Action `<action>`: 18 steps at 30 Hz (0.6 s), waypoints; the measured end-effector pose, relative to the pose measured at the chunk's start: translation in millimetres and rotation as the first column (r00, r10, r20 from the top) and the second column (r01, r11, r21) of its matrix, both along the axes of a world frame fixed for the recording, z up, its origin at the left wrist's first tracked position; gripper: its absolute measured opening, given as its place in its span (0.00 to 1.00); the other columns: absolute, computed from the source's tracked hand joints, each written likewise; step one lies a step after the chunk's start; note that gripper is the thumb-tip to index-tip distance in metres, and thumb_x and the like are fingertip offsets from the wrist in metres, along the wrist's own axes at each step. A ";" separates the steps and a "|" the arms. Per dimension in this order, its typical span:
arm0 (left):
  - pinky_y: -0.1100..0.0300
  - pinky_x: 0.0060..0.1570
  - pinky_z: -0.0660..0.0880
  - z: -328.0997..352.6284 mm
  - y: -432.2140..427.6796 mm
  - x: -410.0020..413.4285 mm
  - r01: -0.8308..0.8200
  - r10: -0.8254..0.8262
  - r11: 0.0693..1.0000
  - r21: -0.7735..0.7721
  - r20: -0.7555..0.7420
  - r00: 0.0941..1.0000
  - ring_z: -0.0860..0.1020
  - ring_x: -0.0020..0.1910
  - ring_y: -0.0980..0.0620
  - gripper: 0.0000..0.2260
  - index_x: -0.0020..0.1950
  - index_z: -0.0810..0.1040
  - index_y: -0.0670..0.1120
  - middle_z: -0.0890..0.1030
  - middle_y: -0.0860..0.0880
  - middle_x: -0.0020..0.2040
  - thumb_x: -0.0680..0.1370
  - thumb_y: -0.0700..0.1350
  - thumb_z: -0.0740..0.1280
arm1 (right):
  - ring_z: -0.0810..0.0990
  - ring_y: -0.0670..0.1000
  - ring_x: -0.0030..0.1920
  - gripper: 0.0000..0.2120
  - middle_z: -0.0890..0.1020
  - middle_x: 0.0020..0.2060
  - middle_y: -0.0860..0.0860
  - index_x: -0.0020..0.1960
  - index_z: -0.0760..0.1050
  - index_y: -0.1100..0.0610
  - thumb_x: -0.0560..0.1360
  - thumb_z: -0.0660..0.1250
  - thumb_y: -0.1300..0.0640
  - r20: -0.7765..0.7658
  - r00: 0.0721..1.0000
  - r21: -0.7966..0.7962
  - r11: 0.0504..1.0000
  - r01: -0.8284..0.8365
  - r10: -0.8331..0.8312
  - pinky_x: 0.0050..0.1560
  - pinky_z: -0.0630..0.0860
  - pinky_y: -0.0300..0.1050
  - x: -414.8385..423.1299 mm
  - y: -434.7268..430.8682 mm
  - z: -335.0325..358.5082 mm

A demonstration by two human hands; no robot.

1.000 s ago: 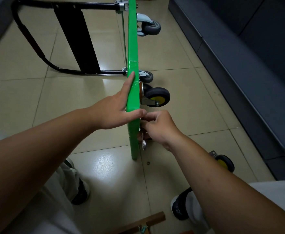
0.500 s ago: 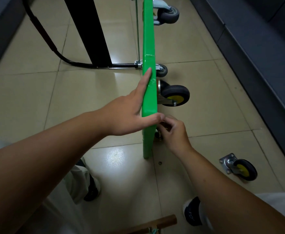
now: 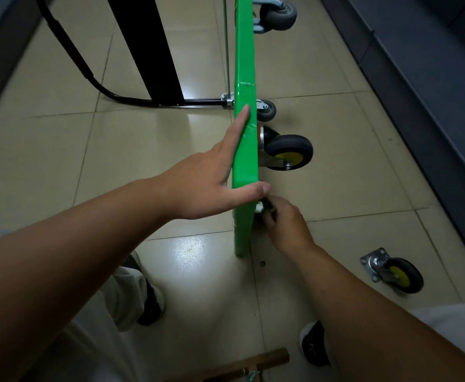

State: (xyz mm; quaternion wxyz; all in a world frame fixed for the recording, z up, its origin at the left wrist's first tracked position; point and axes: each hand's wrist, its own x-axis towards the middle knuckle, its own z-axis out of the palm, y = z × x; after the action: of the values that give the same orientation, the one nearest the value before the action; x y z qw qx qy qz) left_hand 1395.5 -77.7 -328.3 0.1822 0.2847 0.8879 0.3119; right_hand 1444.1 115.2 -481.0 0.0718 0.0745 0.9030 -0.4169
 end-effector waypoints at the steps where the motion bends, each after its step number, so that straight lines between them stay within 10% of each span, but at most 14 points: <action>1: 0.51 0.59 0.79 0.3 0.0 0.2 0.000 0.000 1.000 -0.001 0.006 1.000 0.80 0.59 0.49 0.49 0.76 0.27 0.65 0.65 0.50 0.79 0.73 0.71 0.62 | 0.80 0.54 0.47 0.10 0.79 0.45 0.51 0.56 0.79 0.55 0.78 0.64 0.64 0.126 0.992 0.106 0.994 0.007 -0.021 0.45 0.73 0.43 9.1 7.4 -6.6; 7: 0.48 0.60 0.78 2.5 0.7 3.7 -0.027 0.027 0.999 -0.021 0.002 1.000 0.80 0.59 0.46 0.48 0.75 0.27 0.67 0.65 0.47 0.79 0.72 0.71 0.62 | 0.77 0.54 0.39 0.10 0.78 0.41 0.56 0.39 0.70 0.57 0.78 0.66 0.62 0.629 0.767 0.268 0.962 -0.059 -0.128 0.44 0.78 0.43 41.4 37.1 -1.9; 11: 0.48 0.62 0.77 4.1 1.7 5.7 -0.038 0.039 0.999 -0.013 0.020 0.999 0.80 0.61 0.46 0.48 0.76 0.27 0.66 0.65 0.47 0.79 0.72 0.71 0.62 | 0.73 0.53 0.29 0.07 0.79 0.35 0.57 0.45 0.80 0.62 0.77 0.65 0.60 0.427 0.876 0.104 0.974 0.199 -0.225 0.26 0.66 0.38 23.2 19.1 44.9; 18: 0.49 0.61 0.78 4.6 2.1 6.1 -0.046 0.046 0.999 -0.027 0.013 0.999 0.80 0.59 0.46 0.49 0.76 0.28 0.66 0.66 0.47 0.79 0.71 0.72 0.62 | 0.77 0.52 0.36 0.11 0.85 0.45 0.58 0.46 0.82 0.56 0.82 0.62 0.56 0.249 0.952 -0.242 0.940 0.240 -0.179 0.39 0.74 0.50 0.5 -16.5 125.0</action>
State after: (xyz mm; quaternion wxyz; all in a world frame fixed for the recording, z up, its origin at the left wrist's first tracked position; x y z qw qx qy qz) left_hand 1401.5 -75.6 -323.7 0.1846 0.2598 0.8971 0.3061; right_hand 1444.6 98.8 -356.0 0.1372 0.2067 0.8109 -0.5301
